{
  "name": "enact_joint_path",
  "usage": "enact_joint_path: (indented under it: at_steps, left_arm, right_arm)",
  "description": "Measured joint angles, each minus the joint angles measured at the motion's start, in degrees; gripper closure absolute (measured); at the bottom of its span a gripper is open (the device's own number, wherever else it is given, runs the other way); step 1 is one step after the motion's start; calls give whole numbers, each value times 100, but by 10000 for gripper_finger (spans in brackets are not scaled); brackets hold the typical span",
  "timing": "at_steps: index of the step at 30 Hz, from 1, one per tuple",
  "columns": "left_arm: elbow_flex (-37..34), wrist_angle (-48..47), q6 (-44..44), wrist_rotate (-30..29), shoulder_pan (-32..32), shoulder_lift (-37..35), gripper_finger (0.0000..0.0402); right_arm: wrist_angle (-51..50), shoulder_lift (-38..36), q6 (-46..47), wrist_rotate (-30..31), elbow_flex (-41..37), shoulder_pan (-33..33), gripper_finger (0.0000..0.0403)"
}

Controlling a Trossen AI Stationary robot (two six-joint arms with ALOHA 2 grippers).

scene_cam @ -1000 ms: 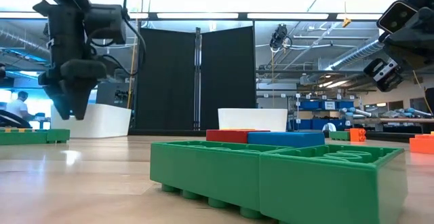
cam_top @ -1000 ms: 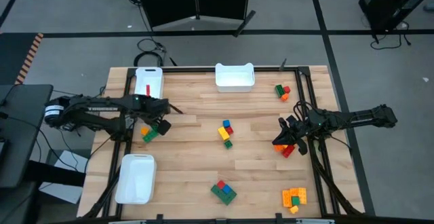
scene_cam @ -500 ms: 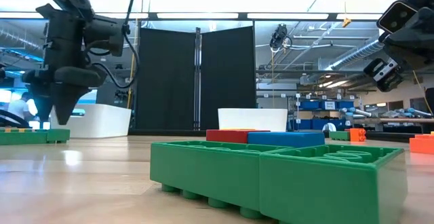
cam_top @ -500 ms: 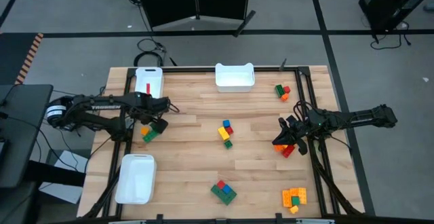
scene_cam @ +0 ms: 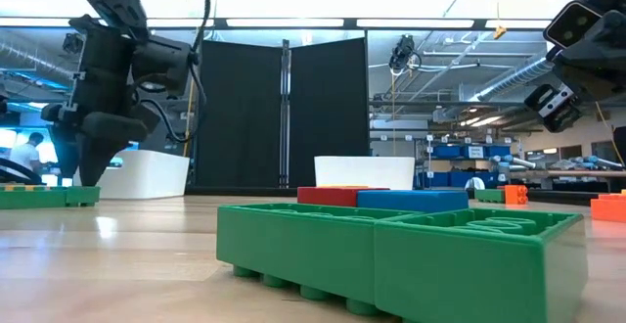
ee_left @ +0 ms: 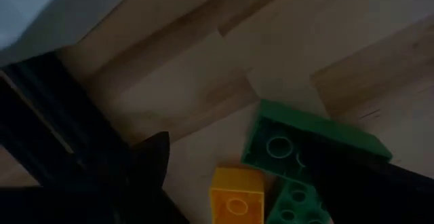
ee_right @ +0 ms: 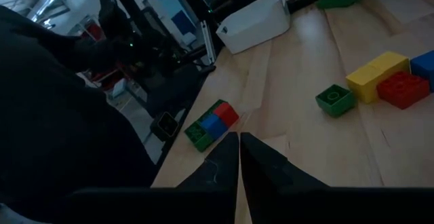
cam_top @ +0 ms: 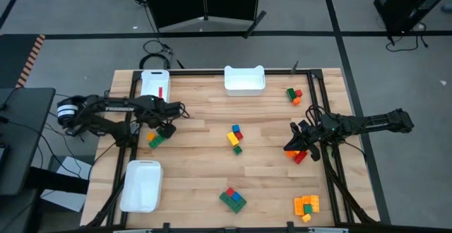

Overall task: Sort blocks by size
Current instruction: Put the green 8 stud game piece into the top right white bin

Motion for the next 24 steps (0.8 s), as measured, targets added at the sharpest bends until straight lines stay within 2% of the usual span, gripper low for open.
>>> enact_joint_path:
  at_steps: [8,12,16,24]
  left_arm:
    - [692,1141,272,-40,-4,41,55]
    - [1088,1192,484,-43,-4,32,55]
    - [1477,1124,1695,61,-26,28,55]
    - [1631,1196,5143,107,-266,28,55]
  right_arm:
    - [4,-1,0,0,0,1,375]
    - [20,-1,0,0,0,1,375]
    - [35,-1,0,0,0,0,375]
    - [39,-1,-2,0,0,0,375]
